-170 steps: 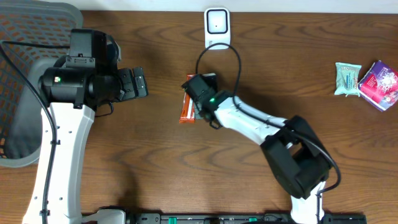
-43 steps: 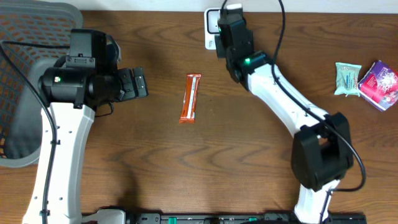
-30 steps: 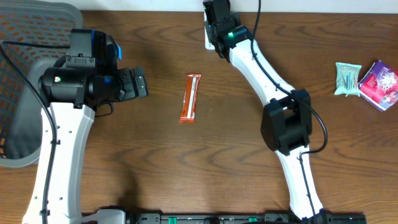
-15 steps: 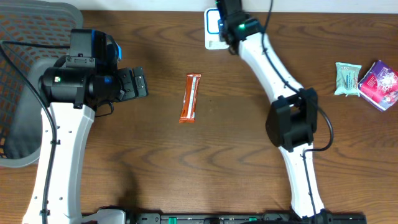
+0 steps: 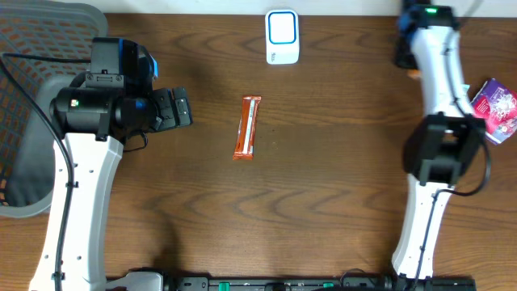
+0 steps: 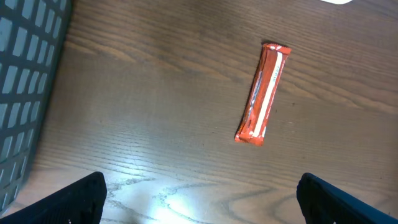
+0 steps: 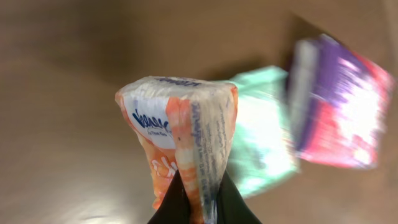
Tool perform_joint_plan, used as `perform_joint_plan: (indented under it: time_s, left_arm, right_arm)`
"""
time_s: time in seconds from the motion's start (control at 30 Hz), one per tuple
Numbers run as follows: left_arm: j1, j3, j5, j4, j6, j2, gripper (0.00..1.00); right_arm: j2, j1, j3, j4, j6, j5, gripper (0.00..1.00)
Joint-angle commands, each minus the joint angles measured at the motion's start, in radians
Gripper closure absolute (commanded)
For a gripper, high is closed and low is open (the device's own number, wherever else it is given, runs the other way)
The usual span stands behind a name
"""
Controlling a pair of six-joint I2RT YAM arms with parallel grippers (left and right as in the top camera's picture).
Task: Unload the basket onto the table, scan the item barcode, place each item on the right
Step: 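Carry the Kleenex packet right and drop it at the right edge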
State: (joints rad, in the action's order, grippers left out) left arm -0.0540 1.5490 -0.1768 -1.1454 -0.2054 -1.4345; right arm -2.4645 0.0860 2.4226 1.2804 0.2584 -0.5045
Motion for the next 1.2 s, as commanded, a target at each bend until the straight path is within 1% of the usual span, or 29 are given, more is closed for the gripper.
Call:
perform_joint_plan:
  time_s: [0.0, 0.1, 0.23, 0.27, 0.33, 0.37, 0.4, 0.43, 0.67, 0.77, 0.8, 0.83, 1.03, 1.07, 1.17]
  left_arm:
    - [0.003, 0.005, 0.006, -0.002, 0.002, -0.003, 0.02]
    - [0.003, 0.005, 0.006, -0.002, 0.002, -0.003, 0.02]
    - [0.003, 0.005, 0.006, -0.002, 0.002, -0.003, 0.02]
    - [0.003, 0.005, 0.006, -0.002, 0.002, -0.003, 0.02]
    - [0.003, 0.005, 0.006, -0.002, 0.003, -0.003, 0.02]
    - [0.003, 0.005, 0.006, -0.002, 0.003, -0.003, 0.02]
    - [0.003, 0.005, 0.006, -0.002, 0.002, -0.003, 0.02]
    - [0.003, 0.005, 0.006, -0.002, 0.002, -0.003, 0.02]
    - [0.003, 0.005, 0.006, -0.002, 0.002, -0.003, 0.02]
    - [0.003, 0.005, 0.006, -0.002, 0.002, -0.003, 0.02]
    - [0.003, 0.005, 0.006, -0.002, 0.002, -0.003, 0.02]
    - [0.003, 0.005, 0.006, -0.002, 0.002, -0.003, 0.02]
    - [0.003, 0.005, 0.006, -0.002, 0.002, -0.003, 0.02]
    - [0.003, 0.005, 0.006, -0.002, 0.002, -0.003, 0.02]
    - [0.003, 0.005, 0.006, -0.002, 0.002, -0.003, 0.02]
  right_arm:
    - [0.002, 0.081, 0.019, 0.049, 0.018, -0.070, 0.99]
    - [0.001, 0.154, 0.017, 0.070, 0.018, -0.036, 0.97]
    - [0.001, 0.230, 0.016, 0.084, 0.018, 0.059, 0.82]
    - [0.001, 0.243, 0.016, 0.086, 0.018, 0.080, 0.77]
    - [0.000, 0.265, 0.013, 0.084, 0.018, 0.139, 0.54]
    - [0.000, 0.275, 0.010, 0.080, 0.018, 0.175, 0.46]
    - [0.000, 0.282, 0.007, 0.078, 0.018, 0.212, 0.41]
    - [-0.001, 0.287, 0.003, 0.077, 0.018, 0.246, 0.38]
    - [-0.001, 0.274, -0.033, 0.070, 0.013, 0.373, 0.35]
    - [-0.001, 0.252, -0.038, 0.069, -0.040, 0.460, 0.35]
    - [0.000, 0.234, -0.037, 0.063, -0.090, 0.520, 0.35]
    - [0.002, 0.217, -0.031, 0.064, -0.112, 0.544, 0.35]
    - [0.032, 0.117, 0.013, 0.061, -0.119, 0.562, 0.34]
    - [0.037, 0.100, 0.018, 0.060, -0.127, 0.589, 0.34]
    - [0.043, 0.030, 0.020, 0.061, -0.190, 0.765, 0.35]
